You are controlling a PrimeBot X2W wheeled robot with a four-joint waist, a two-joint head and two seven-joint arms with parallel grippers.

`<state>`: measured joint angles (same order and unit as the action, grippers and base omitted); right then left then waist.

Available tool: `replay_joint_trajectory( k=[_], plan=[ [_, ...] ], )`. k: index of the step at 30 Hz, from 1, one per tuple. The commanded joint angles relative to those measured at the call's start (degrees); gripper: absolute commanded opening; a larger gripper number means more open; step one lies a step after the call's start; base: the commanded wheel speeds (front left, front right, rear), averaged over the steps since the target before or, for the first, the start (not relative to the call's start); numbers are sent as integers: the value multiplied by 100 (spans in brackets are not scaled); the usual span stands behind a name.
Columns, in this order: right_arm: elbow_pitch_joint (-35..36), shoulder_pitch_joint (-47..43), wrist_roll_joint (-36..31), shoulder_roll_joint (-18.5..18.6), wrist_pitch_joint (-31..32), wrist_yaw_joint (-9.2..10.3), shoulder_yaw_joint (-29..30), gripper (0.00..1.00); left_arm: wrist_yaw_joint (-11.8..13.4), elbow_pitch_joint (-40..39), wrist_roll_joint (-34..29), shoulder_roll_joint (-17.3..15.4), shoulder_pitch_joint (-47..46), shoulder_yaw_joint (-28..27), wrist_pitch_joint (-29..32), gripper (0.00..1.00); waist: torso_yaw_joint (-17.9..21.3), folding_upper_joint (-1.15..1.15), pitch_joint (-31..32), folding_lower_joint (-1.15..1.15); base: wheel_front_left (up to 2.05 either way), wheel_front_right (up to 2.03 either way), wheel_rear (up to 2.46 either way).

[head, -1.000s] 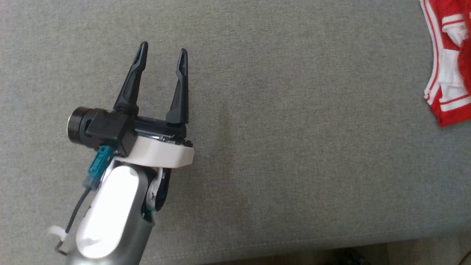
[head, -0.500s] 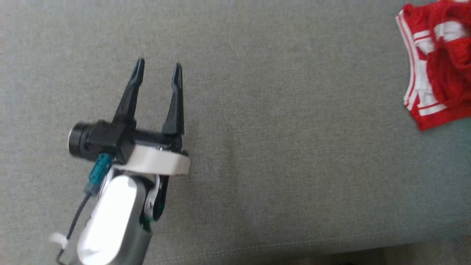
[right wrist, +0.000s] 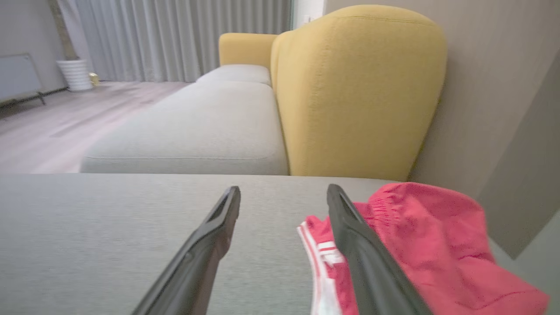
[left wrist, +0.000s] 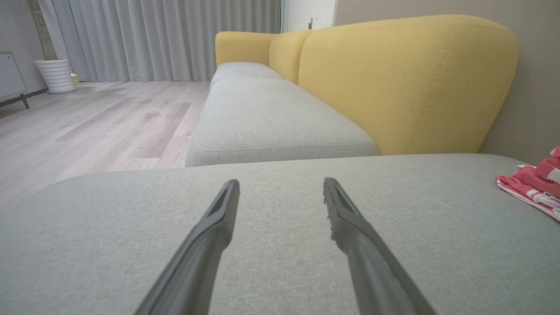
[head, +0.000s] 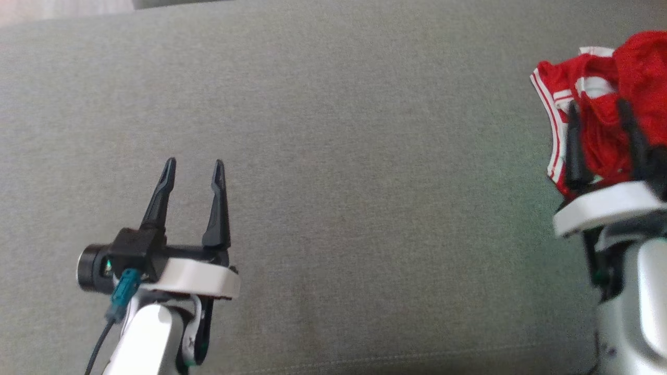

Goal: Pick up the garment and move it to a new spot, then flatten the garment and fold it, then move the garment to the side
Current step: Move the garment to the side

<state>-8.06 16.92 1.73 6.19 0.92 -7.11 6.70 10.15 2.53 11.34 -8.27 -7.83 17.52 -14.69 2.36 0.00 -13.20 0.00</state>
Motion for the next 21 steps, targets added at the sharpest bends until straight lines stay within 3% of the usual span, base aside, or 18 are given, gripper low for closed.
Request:
replay_joint_trajectory(
  k=[1, 10, 21],
  plan=[
    [476, -61, 137, -86, -80, -37, -256, 100, 43, -182, 41, -138, -58, -266, 10, 100, -112, 0, 118, 0, 0, 0, 0],
    [1173, -889, 474, -318, -172, -37, -919, 100, 136, -189, 67, -297, 175, -345, 124, 100, -349, 0, 413, 0, 0, 0, 0],
    [1443, -1633, 567, -330, -61, -37, -1031, 100, 184, -250, 69, -421, 676, -228, 336, 100, -293, 0, 809, 0, 0, 0, 0]
  ],
)
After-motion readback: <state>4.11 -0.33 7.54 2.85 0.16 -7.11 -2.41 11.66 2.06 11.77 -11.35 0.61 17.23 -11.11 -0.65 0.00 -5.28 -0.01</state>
